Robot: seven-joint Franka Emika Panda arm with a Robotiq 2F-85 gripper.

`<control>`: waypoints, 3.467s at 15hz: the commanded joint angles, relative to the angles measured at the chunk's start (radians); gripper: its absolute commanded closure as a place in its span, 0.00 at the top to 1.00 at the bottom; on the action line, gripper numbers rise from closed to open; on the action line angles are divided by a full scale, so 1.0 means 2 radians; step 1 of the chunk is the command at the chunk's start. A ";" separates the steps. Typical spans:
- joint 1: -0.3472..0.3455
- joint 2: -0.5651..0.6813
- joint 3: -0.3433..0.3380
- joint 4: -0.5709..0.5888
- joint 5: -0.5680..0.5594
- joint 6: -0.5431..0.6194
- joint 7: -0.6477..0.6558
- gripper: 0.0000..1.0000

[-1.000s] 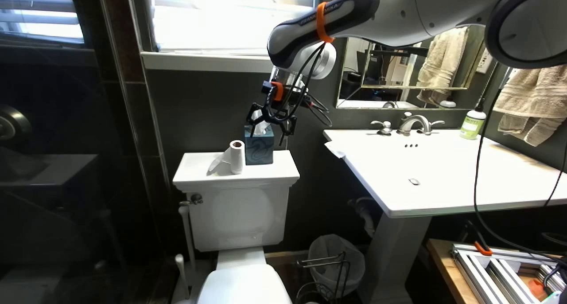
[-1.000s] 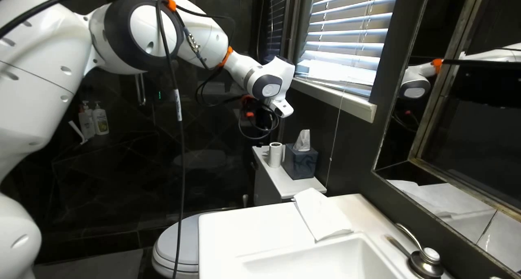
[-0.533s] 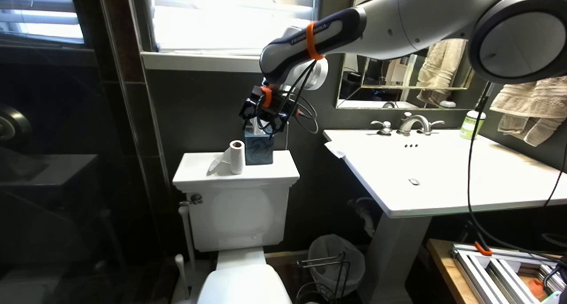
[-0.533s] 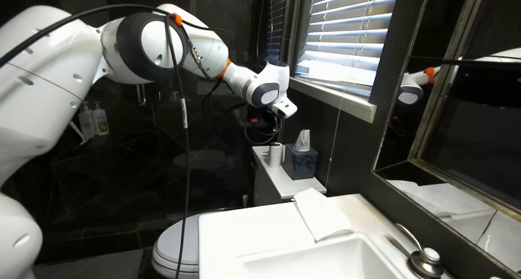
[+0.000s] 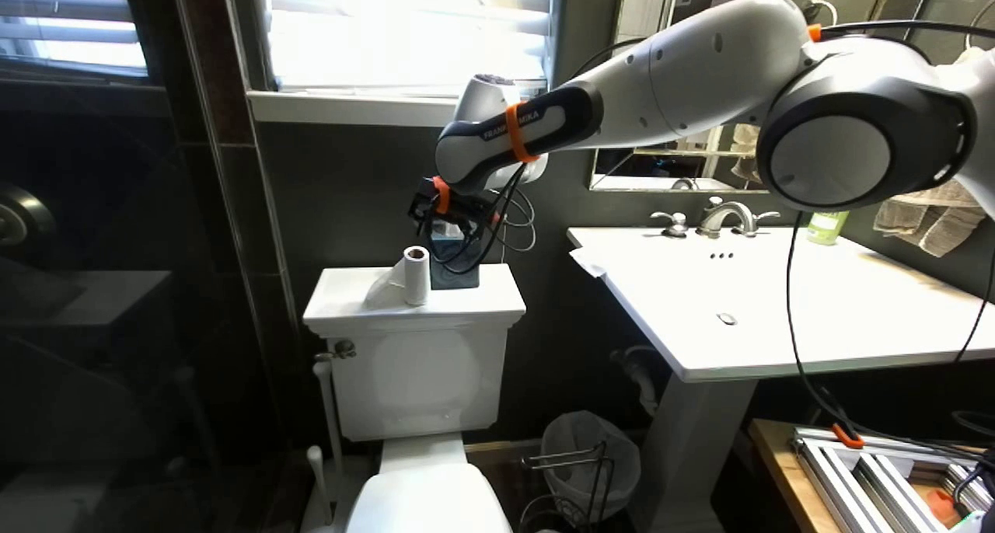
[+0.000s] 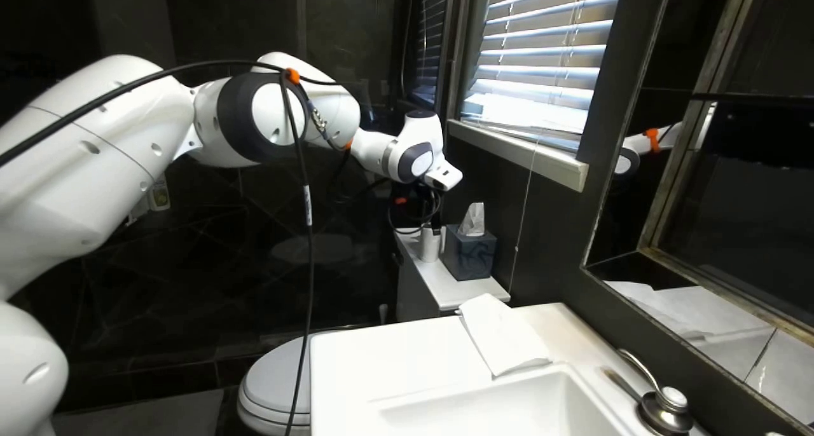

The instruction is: Put the tissue roll on the tissue holder

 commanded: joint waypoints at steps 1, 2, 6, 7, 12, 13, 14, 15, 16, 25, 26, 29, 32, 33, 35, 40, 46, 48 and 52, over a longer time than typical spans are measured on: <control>-0.008 0.039 -0.001 0.063 -0.026 -0.024 0.025 1.00; -0.009 0.045 0.001 0.072 -0.028 -0.029 0.026 0.97; -0.014 0.067 0.006 0.106 -0.034 -0.048 0.030 0.85; -0.014 0.071 0.006 0.114 -0.036 -0.053 0.032 0.85; -0.021 0.092 0.011 0.152 -0.039 -0.070 0.033 0.59; -0.023 0.096 0.013 0.158 -0.040 -0.074 0.032 0.53; -0.024 0.099 0.014 0.162 -0.040 -0.075 0.032 0.43; -0.025 0.102 0.015 0.167 -0.041 -0.077 0.032 0.40; -0.026 0.105 0.016 0.173 -0.041 -0.078 0.032 0.37; -0.009 0.075 0.001 0.142 -0.030 -0.089 0.017 0.03; -0.004 0.062 -0.001 0.129 -0.033 -0.096 0.014 0.03; 0.021 -0.001 -0.008 0.067 -0.051 -0.151 -0.039 0.03; 0.052 -0.058 -0.016 0.012 -0.076 -0.198 -0.083 0.03; 0.065 -0.077 -0.018 -0.005 -0.086 -0.214 -0.094 0.03; 0.097 -0.108 -0.025 -0.040 -0.118 -0.240 -0.103 0.03; 0.188 -0.155 -0.033 -0.108 -0.219 -0.302 -0.089 0.03; 0.195 -0.140 0.031 -0.091 -0.285 -0.376 -0.090 0.06; 0.203 -0.140 0.040 -0.093 -0.298 -0.390 -0.094 0.05; 0.200 -0.139 0.039 -0.093 -0.299 -0.391 -0.103 0.05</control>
